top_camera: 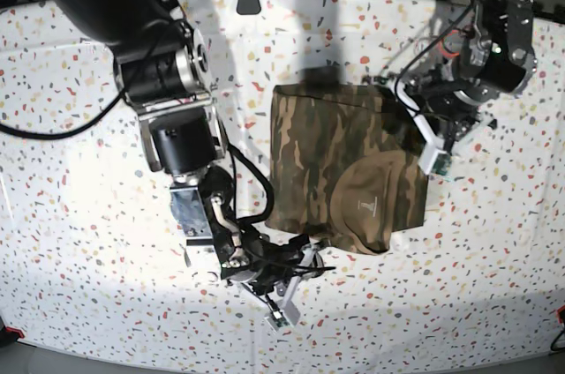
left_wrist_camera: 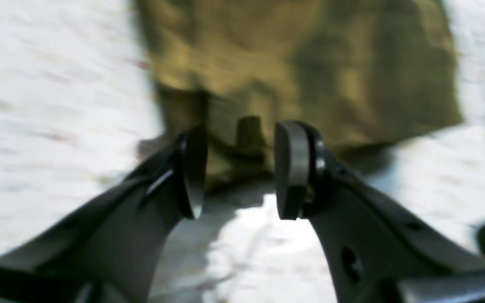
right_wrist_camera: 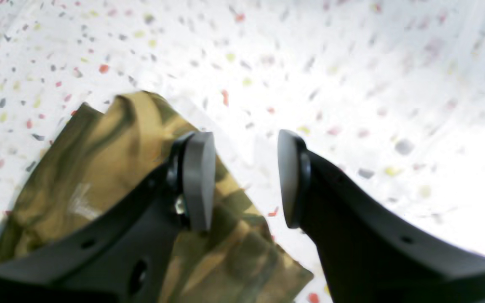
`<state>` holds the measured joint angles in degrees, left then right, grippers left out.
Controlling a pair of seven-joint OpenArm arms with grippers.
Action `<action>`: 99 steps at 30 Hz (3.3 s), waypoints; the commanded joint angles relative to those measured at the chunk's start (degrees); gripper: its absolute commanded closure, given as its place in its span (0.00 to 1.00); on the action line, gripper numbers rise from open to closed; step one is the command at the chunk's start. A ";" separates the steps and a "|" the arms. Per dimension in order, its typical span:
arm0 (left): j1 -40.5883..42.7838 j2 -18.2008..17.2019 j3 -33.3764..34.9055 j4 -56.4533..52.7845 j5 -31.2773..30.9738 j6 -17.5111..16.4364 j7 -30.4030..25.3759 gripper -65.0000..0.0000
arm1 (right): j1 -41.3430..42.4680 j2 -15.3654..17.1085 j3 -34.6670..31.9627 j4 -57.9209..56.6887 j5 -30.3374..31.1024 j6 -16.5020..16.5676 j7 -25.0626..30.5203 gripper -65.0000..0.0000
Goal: Fold the T-shirt properly
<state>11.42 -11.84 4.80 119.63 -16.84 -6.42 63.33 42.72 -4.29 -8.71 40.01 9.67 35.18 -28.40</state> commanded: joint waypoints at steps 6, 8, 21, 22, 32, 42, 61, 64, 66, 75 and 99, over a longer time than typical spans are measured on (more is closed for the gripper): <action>7.21 4.17 -0.15 1.09 -0.50 -1.97 -4.81 0.61 | 5.18 -0.09 0.07 -10.29 -4.96 0.37 2.51 0.62; 8.85 4.15 -0.15 0.72 2.40 -1.97 -5.68 0.61 | 3.74 0.61 0.07 -10.29 -3.23 1.09 1.05 0.62; -0.92 3.58 -0.26 -20.85 11.17 -4.35 -12.07 0.61 | -11.91 4.81 -0.04 4.63 10.36 4.82 -10.80 0.62; -2.29 3.23 -0.26 -22.27 11.10 -4.35 -12.31 0.61 | -13.16 4.96 -0.04 6.91 12.02 4.82 -12.28 0.62; -10.43 -3.63 -0.24 -30.64 10.97 -4.35 -13.90 0.61 | -25.86 10.16 -0.02 26.36 24.85 4.82 -22.38 0.62; -10.84 -2.34 -0.20 -30.64 6.73 -8.39 -15.34 0.61 | -36.04 11.10 -0.04 38.77 29.99 4.82 -23.93 0.62; -15.08 -2.97 -0.37 -27.56 4.57 -2.82 -13.66 0.61 | -37.13 11.13 0.50 46.14 26.84 4.82 -22.77 0.62; -15.08 -4.48 -0.37 -25.24 4.50 -2.80 -12.83 0.61 | -36.65 11.50 0.50 46.23 24.74 4.82 -22.36 0.62; -15.06 -6.08 -0.37 -23.74 4.33 -2.78 -11.87 0.61 | -36.30 12.28 0.50 46.75 24.35 4.82 -22.10 0.62; -13.92 -13.25 -0.39 -22.45 -2.78 -2.38 -10.62 0.61 | -36.09 16.11 4.00 53.44 22.93 4.82 -21.33 0.62; 27.76 -14.99 -26.43 0.50 -2.71 -7.98 -8.44 0.61 | -70.42 16.33 35.58 81.92 38.58 4.82 -38.07 0.62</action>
<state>38.87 -26.09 -21.19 119.15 -19.68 -14.17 55.40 -27.81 11.57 26.74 120.84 46.92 39.75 -67.75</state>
